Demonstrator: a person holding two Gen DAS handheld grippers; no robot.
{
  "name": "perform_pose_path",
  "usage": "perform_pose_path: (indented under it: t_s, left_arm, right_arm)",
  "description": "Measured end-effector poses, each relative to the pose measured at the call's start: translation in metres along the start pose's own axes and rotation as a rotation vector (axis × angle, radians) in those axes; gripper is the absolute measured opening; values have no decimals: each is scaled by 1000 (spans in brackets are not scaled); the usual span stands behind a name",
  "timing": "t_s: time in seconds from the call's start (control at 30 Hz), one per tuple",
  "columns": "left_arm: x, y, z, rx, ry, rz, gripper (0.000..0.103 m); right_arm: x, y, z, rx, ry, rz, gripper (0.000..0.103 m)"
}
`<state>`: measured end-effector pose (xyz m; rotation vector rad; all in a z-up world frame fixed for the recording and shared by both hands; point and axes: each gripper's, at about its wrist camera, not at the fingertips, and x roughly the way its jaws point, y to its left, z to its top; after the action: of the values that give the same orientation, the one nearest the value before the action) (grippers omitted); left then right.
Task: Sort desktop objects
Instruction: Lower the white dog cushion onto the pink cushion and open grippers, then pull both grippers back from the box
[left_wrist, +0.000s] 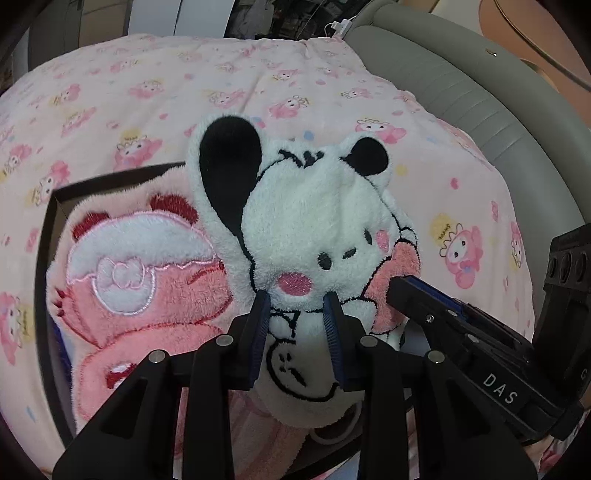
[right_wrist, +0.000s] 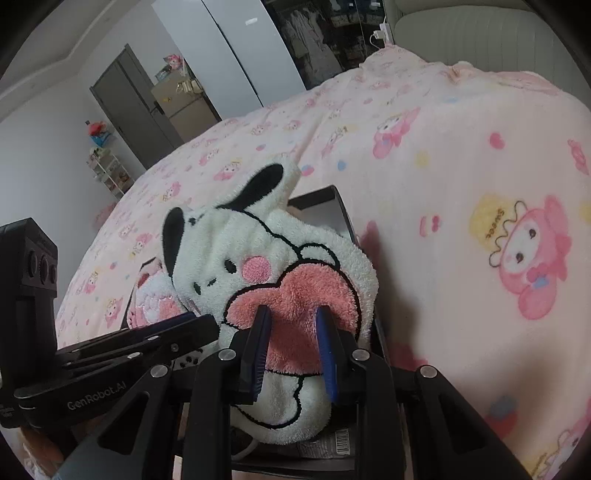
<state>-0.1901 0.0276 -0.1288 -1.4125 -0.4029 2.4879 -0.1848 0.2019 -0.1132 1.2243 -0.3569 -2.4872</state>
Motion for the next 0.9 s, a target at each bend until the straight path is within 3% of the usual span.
perform_pose_path:
  t_s: [0.2,0.27,0.33,0.4,0.43,0.5,0.6,0.73,0.9]
  left_arm:
    - [2,2,0,0,-6,-5,30]
    - [0,-2,-1,36,1,1,35]
    - [-9,-13,-2,94,7,32,47]
    - [-31,-26,-7,139,-48,87,82]
    - [-44,-30,-10,158,-87,105,86]
    - [-74,-39,-14,192,-152,124,86]
    - [-115,-46,-18,209,-228,153,90]
    - [-172,-52,-26,211,-338,182,102]
    - [-233,-56,-45,204,-453,222,102]
  right_arm:
    - [11,-2,2,8,24,-12,22]
    - [9,2,1,-7,11,-26,22]
    - [3,5,-1,-25,-17,-45,22]
    - [-12,8,-1,-26,-48,-101,23]
    - [-23,10,-1,-20,-80,-130,25]
    - [-52,18,-2,-19,-150,-159,45]
    - [-93,35,-7,-40,-224,-199,65]
    - [-141,60,-13,-75,-283,-226,75]
    - [-184,90,-25,-89,-340,-249,83]
